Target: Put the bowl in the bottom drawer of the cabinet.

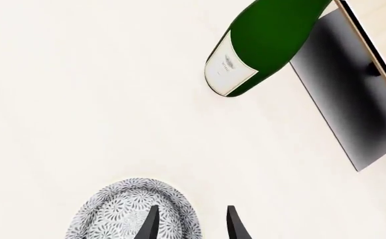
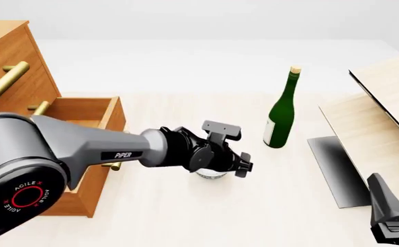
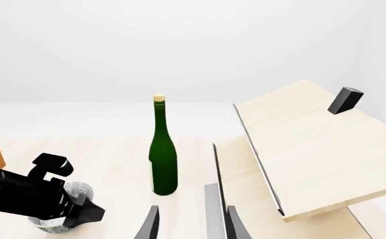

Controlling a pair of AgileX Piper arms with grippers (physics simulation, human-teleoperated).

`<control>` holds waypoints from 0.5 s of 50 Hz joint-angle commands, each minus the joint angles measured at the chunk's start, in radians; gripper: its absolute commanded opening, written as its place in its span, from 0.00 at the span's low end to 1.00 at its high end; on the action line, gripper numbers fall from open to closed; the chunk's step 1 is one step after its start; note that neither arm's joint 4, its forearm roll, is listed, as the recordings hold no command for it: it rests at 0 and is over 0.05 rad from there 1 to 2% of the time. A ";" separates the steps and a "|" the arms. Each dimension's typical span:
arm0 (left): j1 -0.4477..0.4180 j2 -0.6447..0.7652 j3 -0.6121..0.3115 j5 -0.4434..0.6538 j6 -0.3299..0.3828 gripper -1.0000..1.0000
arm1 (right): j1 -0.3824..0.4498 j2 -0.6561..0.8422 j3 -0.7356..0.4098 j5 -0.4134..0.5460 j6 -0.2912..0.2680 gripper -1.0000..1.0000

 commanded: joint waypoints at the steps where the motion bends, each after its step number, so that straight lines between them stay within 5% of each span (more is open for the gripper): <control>1: -0.002 0.013 0.001 -0.012 -0.008 1.00 | 0.000 -0.001 0.000 0.000 -0.001 1.00; 25: -0.005 0.030 -0.003 -0.023 -0.022 1.00 | 0.000 -0.001 0.000 0.000 -0.001 1.00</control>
